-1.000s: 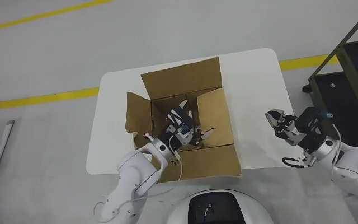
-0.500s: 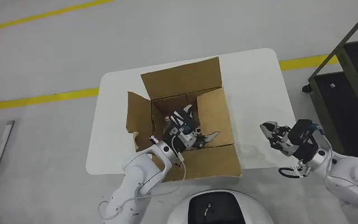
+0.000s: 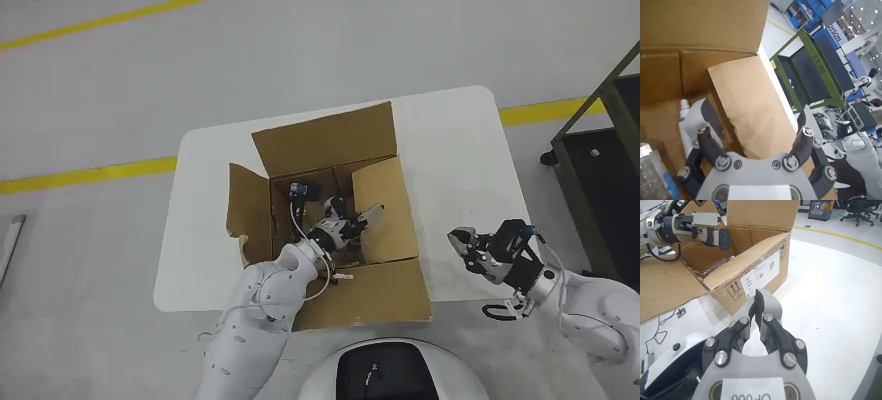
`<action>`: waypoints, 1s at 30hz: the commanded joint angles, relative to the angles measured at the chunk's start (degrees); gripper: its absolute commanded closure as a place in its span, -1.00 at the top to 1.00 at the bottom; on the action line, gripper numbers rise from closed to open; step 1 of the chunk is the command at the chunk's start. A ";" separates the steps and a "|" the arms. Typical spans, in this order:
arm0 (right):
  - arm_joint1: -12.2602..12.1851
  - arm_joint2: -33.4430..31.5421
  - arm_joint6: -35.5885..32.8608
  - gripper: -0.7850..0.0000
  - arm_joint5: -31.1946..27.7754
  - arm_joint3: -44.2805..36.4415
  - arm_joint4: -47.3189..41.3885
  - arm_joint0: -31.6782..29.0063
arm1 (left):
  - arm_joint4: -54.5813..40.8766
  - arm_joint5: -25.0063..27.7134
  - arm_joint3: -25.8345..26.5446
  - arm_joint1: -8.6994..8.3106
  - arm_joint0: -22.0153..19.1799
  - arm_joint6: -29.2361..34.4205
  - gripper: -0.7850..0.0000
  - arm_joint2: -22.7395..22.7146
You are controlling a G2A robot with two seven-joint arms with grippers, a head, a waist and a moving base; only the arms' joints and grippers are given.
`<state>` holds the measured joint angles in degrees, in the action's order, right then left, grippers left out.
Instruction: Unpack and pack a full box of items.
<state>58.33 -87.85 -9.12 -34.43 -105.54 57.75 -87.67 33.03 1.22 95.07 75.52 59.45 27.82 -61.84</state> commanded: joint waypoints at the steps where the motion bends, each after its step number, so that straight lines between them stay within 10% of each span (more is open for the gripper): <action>1: 0.06 0.53 -0.13 -1.00 0.04 0.44 -0.11 0.31 | -0.44 -0.43 -1.00 0.04 -0.11 1.26 1.00 0.25; 30: 0.68 5.84 -0.81 -1.00 -0.84 2.93 -1.47 3.87 | -10.63 0.33 -3.37 0.78 -0.70 4.90 1.00 0.63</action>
<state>59.00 -82.11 -9.85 -35.19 -102.54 56.30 -83.83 22.58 1.40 91.37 76.30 58.85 32.51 -61.20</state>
